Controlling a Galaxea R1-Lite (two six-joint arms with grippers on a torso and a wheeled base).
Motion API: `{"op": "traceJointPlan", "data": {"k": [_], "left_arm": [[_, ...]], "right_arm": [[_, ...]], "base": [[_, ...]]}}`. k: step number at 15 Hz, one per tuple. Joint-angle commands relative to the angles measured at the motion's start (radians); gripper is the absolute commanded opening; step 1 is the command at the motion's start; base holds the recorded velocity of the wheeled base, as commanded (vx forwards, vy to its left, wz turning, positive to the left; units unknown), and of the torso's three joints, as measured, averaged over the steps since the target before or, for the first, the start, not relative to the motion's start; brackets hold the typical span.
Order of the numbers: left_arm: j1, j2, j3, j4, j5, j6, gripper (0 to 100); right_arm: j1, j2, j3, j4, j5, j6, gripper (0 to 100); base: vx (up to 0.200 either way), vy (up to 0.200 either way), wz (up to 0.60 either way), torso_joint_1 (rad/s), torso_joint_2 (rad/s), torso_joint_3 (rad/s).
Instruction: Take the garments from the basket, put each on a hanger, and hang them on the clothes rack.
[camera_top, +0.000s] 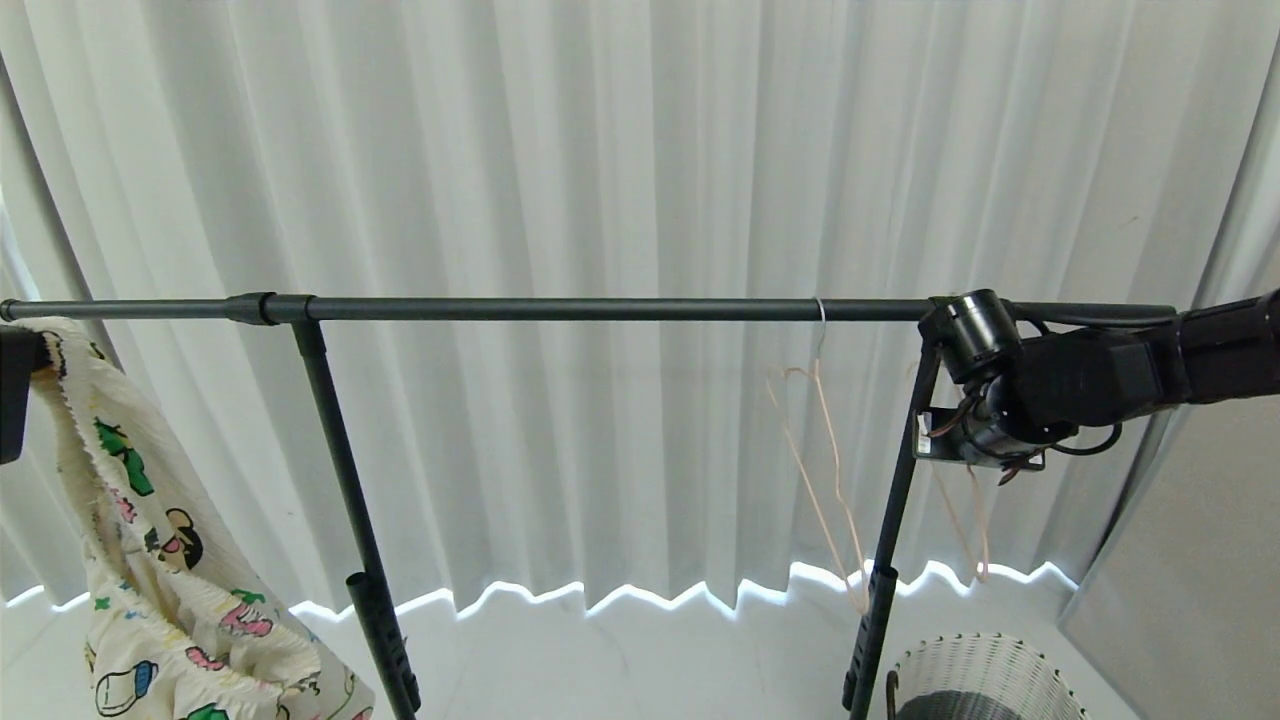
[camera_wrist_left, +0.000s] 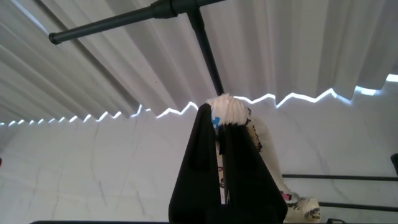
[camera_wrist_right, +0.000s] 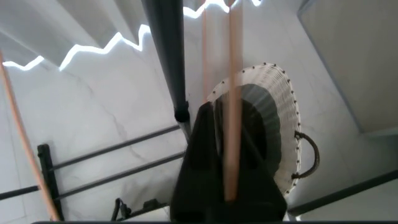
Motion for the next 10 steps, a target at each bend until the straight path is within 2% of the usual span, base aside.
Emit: {"op": "traceJointPlan", "data": {"k": [1,10], "left_arm": [[0.0,0.002,-0.003,0.0,0.001,0.001,0],[0.0,-0.001,-0.04,0.0,0.001,0.014,0]], "right_arm": [[0.002,-0.031,0.003,-0.001,0.0,0.004,0],[0.002,-0.159,0.045,-0.004,-0.007,0.007,0]], "base": [[0.0,0.0,0.0,0.0,0.0,0.0],[0.0,0.0,0.0,0.0,0.0,0.0]]}}
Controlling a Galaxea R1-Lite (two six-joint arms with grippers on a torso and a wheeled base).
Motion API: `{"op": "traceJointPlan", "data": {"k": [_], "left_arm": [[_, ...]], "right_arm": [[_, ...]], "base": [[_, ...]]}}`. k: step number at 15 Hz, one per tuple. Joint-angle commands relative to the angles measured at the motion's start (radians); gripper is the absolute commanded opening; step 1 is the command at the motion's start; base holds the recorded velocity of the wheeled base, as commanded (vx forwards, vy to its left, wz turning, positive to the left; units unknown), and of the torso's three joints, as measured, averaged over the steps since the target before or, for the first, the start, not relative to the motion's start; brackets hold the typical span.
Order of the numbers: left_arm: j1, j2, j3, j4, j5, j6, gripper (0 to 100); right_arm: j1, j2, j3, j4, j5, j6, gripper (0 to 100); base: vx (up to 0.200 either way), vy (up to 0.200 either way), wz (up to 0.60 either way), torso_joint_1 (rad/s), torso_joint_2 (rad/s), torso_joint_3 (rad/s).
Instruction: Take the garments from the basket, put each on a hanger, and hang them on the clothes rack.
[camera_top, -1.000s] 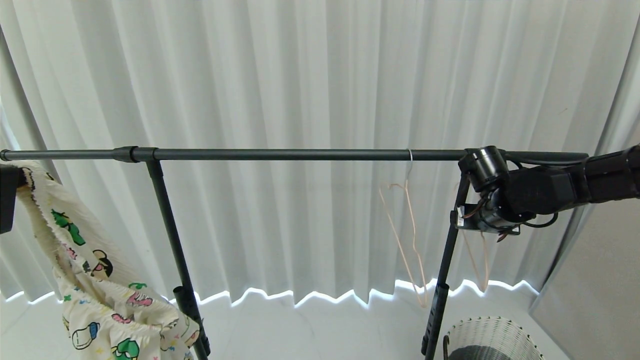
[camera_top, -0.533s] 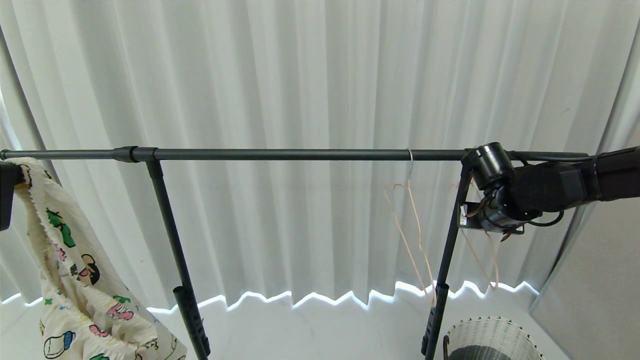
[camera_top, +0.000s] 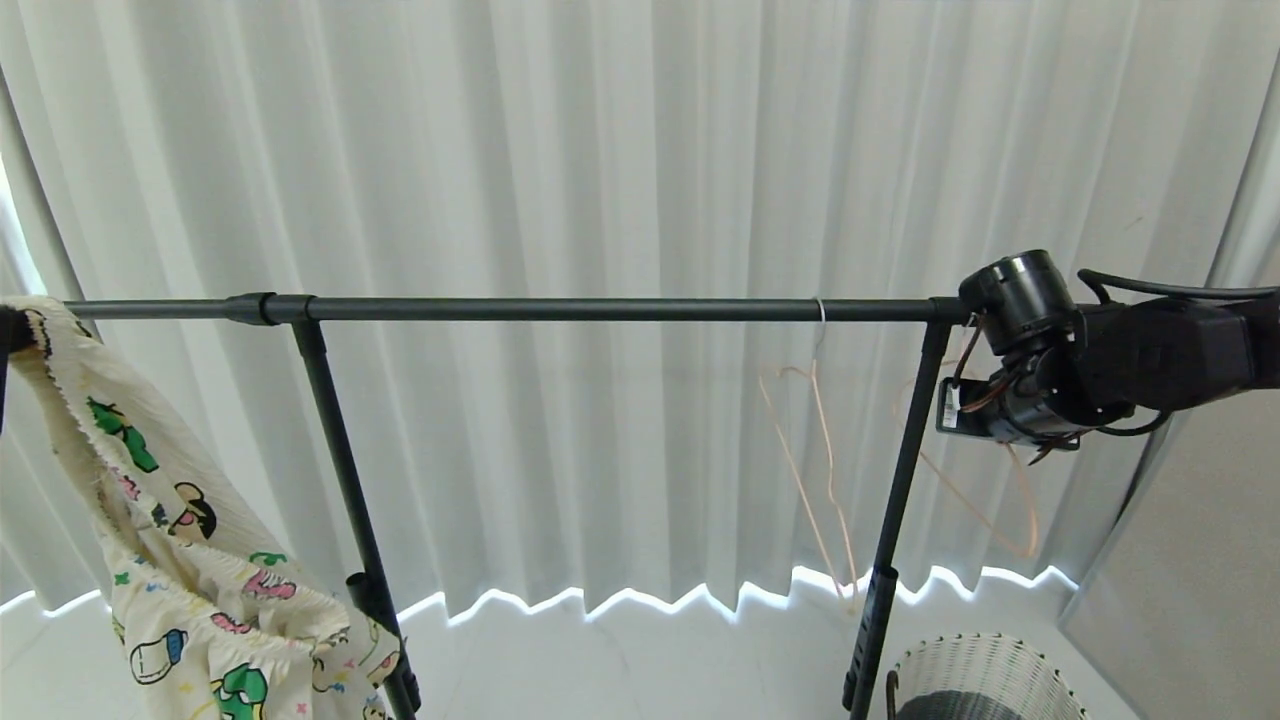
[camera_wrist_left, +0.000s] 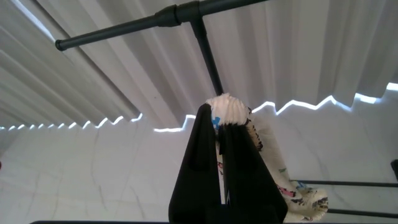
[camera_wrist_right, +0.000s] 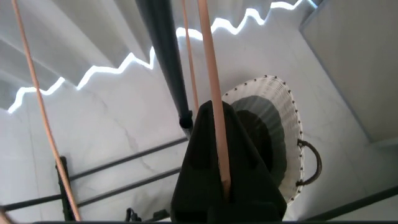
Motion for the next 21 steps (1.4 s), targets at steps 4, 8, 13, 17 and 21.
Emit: {"op": "traceJointPlan", "data": {"k": [4,8,13,17,21], "left_arm": [[0.0,0.0,-0.008,0.0,0.001,0.008,0],[0.0,0.0,-0.01,0.0,0.001,0.01,0],[0.0,0.0,-0.011,0.0,0.001,0.008,0],[0.0,0.004,-0.011,0.0,-0.001,0.008,0],[0.0,0.007,-0.011,0.0,0.001,0.013,0]], "right_arm": [[0.002,-0.095,0.082,-0.072,-0.029,-0.001,0],[0.0,-0.126,0.154,-0.149,-0.029,-0.044,0],[-0.001,-0.167,0.208,-0.196,-0.029,-0.115,0],[0.0,-0.249,0.282,-0.245,-0.027,-0.166,0],[0.0,-0.328,0.346,-0.253,-0.026,-0.189,0]], "base": [[0.0,0.0,0.0,0.0,0.0,0.0],[0.0,0.0,0.0,0.0,0.0,0.0],[0.0,0.0,0.0,0.0,0.0,0.0],[0.0,0.0,0.0,0.0,0.0,0.0],[-0.05,0.0,0.0,-0.001,0.0,-0.001]]}}
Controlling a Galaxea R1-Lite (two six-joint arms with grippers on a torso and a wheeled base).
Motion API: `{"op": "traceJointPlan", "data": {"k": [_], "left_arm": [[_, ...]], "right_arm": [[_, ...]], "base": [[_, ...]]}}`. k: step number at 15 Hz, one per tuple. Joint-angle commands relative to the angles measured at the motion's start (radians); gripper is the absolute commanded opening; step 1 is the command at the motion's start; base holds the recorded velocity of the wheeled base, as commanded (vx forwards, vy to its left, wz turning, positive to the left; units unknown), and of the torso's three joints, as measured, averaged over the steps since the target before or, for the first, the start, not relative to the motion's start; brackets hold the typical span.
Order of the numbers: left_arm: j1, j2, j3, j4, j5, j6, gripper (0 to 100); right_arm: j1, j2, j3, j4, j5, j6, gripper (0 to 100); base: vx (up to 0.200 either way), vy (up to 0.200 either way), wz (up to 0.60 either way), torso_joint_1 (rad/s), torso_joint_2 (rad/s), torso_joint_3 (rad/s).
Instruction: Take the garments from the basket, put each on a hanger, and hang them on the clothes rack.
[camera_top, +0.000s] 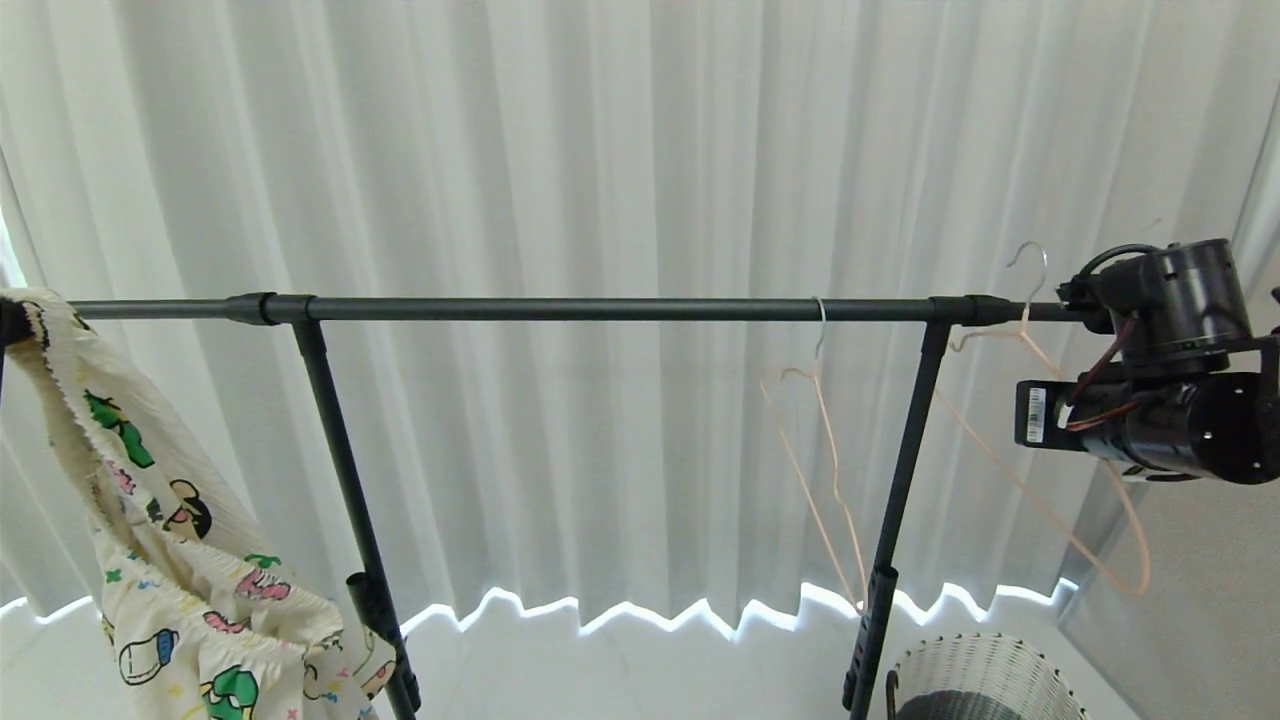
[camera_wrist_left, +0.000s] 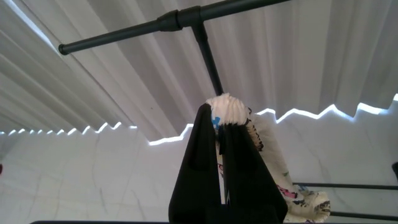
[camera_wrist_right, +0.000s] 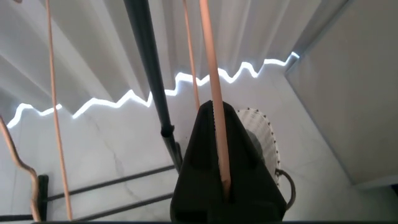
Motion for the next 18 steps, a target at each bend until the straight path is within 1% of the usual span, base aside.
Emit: {"op": "traceJointPlan", "data": {"k": [1,3,7,9,11,12,13,14,15,16,17,18], "left_arm": [[0.0,0.002,-0.001,0.0,0.001,0.007,0],[0.0,0.0,-0.001,0.0,0.001,0.008,0],[0.0,0.002,-0.001,0.0,0.001,0.01,0],[0.0,0.002,0.0,0.0,-0.001,0.01,0],[-0.001,0.0,0.005,0.0,-0.001,0.008,0],[-0.005,0.0,0.008,0.0,-0.001,0.008,0],[-0.032,-0.001,0.016,0.0,-0.001,0.008,0],[-0.06,-0.001,0.023,0.0,-0.001,0.008,0],[-0.1,0.0,0.034,0.0,-0.001,0.007,0],[-0.152,0.006,0.051,0.0,0.001,0.004,0],[-0.181,0.023,0.058,0.0,0.001,0.002,0],[-0.198,0.035,0.06,0.0,0.002,0.001,0]], "right_arm": [[0.001,-0.062,0.041,0.001,0.002,-0.005,0],[0.001,-0.111,0.095,0.003,0.005,-0.007,0],[0.002,-0.186,0.153,0.006,0.02,-0.007,0],[0.025,-0.234,0.176,0.006,0.029,-0.007,0],[0.065,-0.285,0.195,0.007,0.057,-0.009,0],[0.099,-0.314,0.198,0.007,0.08,-0.009,0],[0.156,-0.349,0.198,0.007,0.137,-0.009,0],[0.189,-0.366,0.201,0.007,0.184,-0.009,0],[0.217,-0.381,0.213,0.003,0.238,-0.009,0],[0.263,-0.404,0.235,0.001,0.305,-0.007,0],[0.311,-0.429,0.25,0.001,0.356,-0.007,0],[0.352,-0.444,0.259,0.001,0.388,-0.007,0]], "base": [[-0.2,0.0,0.0,0.012,0.01,0.007],[-0.2,0.0,0.0,0.002,0.0,0.002],[-0.2,0.0,0.0,-0.006,0.0,0.008],[-0.2,0.0,0.0,0.002,0.0,0.007],[-0.2,0.0,0.0,0.0,0.0,0.0],[-0.2,0.0,0.0,0.002,0.0,0.007],[0.0,0.0,0.0,0.0,0.0,0.0],[0.0,0.0,0.0,0.0,0.0,0.0],[0.0,0.0,0.0,0.0,0.0,0.0],[0.0,0.0,0.0,0.0,0.0,0.0],[0.0,0.0,0.0,0.0,0.0,0.0],[0.0,0.0,0.0,0.0,0.0,0.0]]}}
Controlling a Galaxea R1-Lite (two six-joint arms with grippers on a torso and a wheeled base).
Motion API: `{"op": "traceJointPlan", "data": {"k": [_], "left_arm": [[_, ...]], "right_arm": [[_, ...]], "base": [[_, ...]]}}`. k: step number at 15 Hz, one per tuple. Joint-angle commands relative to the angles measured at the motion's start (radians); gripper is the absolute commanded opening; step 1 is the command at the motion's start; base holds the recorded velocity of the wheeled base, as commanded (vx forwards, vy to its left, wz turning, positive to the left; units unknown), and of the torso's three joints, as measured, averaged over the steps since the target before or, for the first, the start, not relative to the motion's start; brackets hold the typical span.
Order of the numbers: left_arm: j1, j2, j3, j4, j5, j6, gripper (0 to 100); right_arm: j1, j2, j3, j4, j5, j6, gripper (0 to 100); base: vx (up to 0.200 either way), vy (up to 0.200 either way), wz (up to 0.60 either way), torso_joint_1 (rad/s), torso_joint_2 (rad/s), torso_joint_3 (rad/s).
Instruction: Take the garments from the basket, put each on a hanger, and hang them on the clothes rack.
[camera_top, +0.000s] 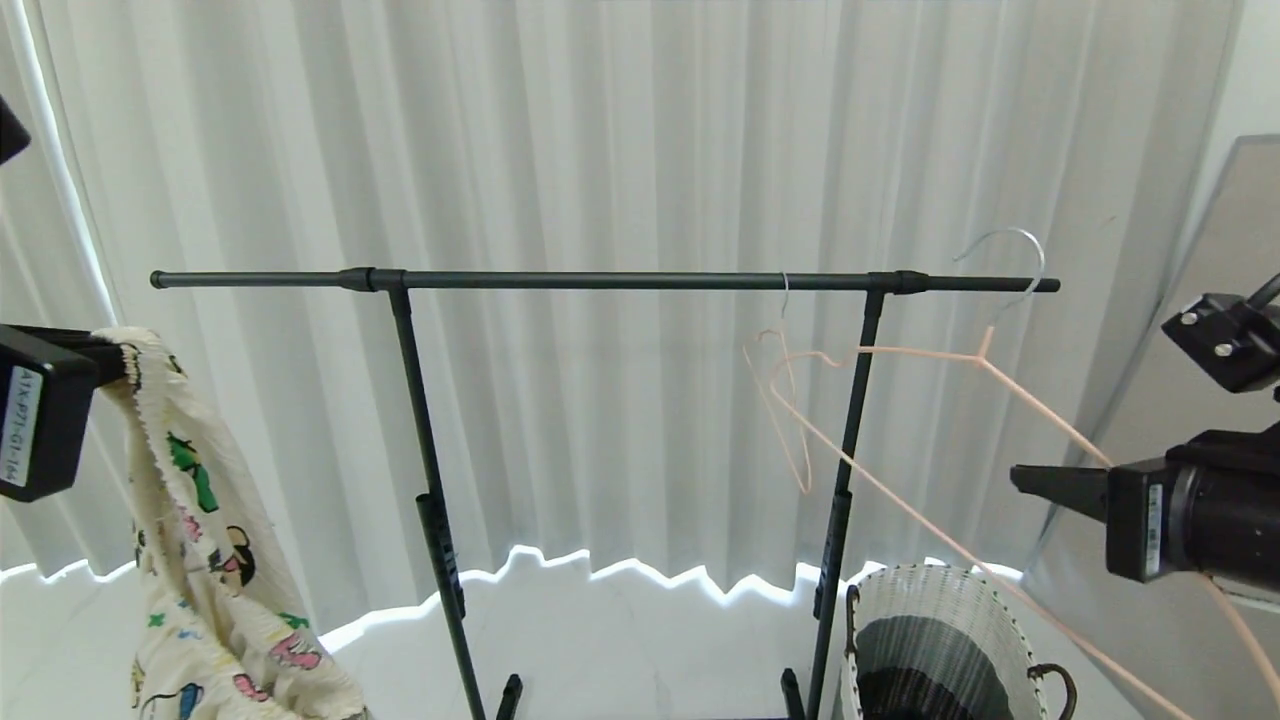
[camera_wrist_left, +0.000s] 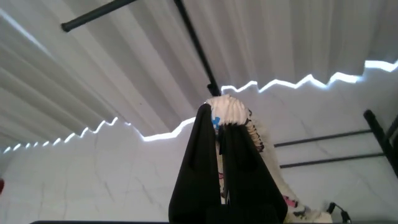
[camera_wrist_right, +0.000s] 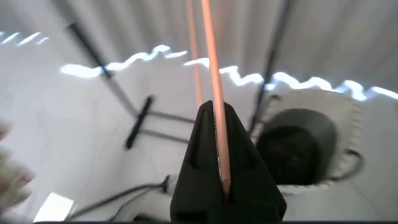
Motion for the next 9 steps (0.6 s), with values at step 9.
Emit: {"op": "traceJointPlan", "data": {"k": [9], "left_arm": [[-0.15,0.387,-0.133,-0.039,0.127,-0.355,0]], "right_arm": [[0.417,0.032,0.125,-0.282,0.116,0.013,0]], "base": [[0.0,0.0,0.0,0.0,0.0,0.0]]}}
